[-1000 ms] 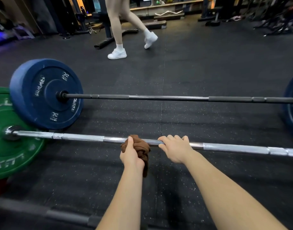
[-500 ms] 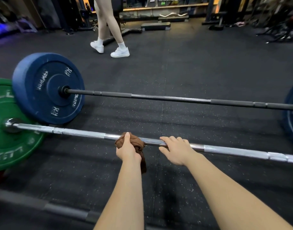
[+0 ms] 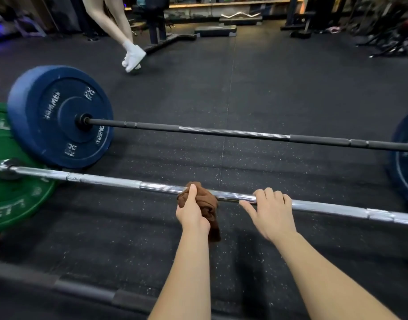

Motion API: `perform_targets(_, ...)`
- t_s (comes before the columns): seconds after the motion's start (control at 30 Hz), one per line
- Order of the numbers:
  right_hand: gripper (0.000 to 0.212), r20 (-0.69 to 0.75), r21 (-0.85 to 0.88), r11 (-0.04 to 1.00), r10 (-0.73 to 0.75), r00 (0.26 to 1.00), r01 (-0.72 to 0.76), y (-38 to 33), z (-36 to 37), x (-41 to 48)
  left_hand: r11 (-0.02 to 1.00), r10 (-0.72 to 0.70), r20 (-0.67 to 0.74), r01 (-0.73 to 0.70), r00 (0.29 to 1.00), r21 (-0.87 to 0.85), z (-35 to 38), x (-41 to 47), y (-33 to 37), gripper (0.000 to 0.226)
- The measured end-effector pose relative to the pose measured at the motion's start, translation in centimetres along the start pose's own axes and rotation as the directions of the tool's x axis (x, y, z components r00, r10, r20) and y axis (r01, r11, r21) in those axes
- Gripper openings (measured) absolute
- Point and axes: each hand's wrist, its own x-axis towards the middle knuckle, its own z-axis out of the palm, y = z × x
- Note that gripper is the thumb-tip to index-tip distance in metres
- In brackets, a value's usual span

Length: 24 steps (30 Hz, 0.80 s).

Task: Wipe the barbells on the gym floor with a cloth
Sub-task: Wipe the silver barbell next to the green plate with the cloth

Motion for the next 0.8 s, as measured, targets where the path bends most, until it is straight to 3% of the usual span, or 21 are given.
perform_targets(0.17, 0.071, -0.085, -0.003, 1.0, 0.009, 0.996, -0.009, 0.2, 0.7, 0.4, 0.999, 0.022, -0.067, -0.023, 0.998, -0.022, -0.6, 1.2, 2.7, 0.046)
perform_targets(0.3, 0.068, -0.144, 0.009, 1.0, 0.006, 0.99, -0.005, 0.3, 1.3, 0.3, 0.999, 0.039, -0.101, -0.042, 0.994, -0.029, -0.7, 1.5, 4.0, 0.029)
perform_targets(0.5, 0.059, -0.246, -0.029, 1.0, 0.003, 0.969, -0.011, 0.4, 1.9, -0.2, 0.995, 0.063, -0.118, -0.053, 0.991, 0.082, -0.8, 1.3, 3.5, 0.027)
perform_targets(0.67, 0.061, -0.251, -0.044, 0.999, -0.005, 0.968, -0.006, 0.3, 2.0, -0.3, 0.995, 0.09, -0.099, -0.085, 0.991, 0.052, -0.8, 1.2, 2.8, 0.041)
perform_targets(0.8, 0.062, -0.253, -0.031, 0.999, 0.0, 0.967, -0.008, 0.2, 1.9, -0.3, 0.997, 0.082, -0.103, -0.081, 0.991, 0.012, 0.0, 0.5, 1.7, 0.03)
